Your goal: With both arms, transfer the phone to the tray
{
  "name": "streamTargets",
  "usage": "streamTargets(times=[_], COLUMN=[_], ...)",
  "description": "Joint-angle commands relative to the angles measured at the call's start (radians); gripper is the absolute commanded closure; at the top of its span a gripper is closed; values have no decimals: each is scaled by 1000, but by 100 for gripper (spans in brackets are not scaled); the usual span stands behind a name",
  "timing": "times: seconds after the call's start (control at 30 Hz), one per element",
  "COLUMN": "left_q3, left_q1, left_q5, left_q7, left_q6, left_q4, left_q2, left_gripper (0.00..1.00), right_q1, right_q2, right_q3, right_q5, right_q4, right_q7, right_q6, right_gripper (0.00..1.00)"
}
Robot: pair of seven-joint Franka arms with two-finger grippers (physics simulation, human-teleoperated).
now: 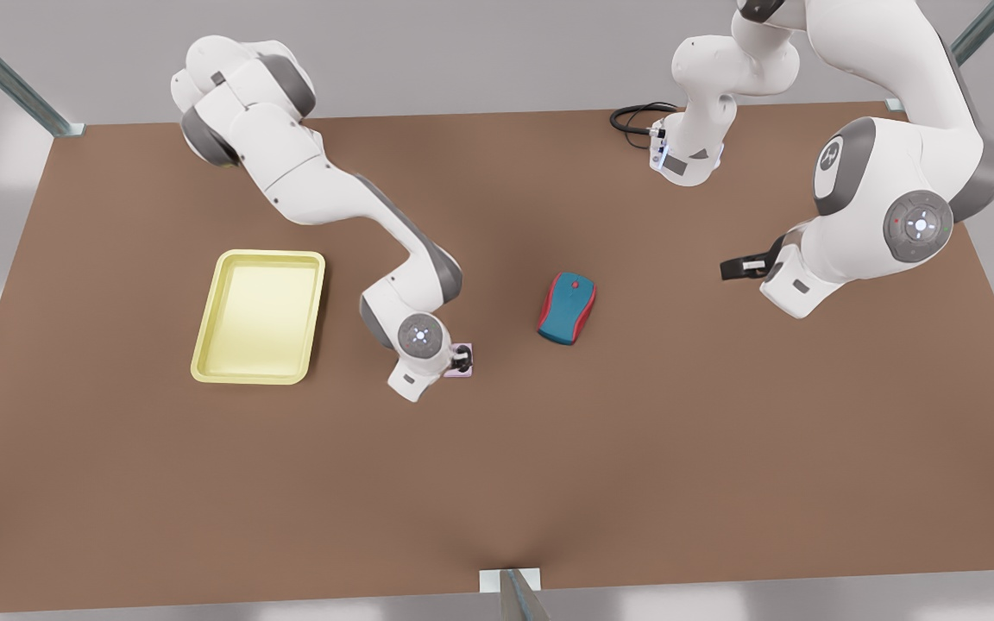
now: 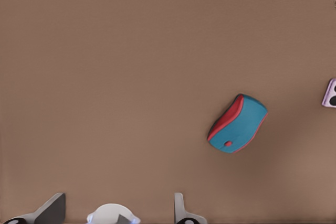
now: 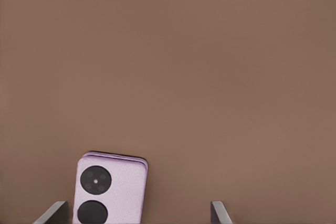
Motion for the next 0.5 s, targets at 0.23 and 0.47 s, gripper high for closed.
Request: streamTargets(times=[0.23,0.47], left_q3=[6,11], left_q1=[0,0], left_q5=[2,52], left_q7=[203,192], left_q6=[-12,-4], left_q4=[2,53], left_q2=[-6,-24], left_gripper=[0,0], right_q1=[-2,0], right_q2=[65,62], right_q3=[-4,-9], right_q5=[-52,-66], right_q4=[-9,-48], right_q7=[87,38], right_q6=[214,208], right_gripper=[0,0])
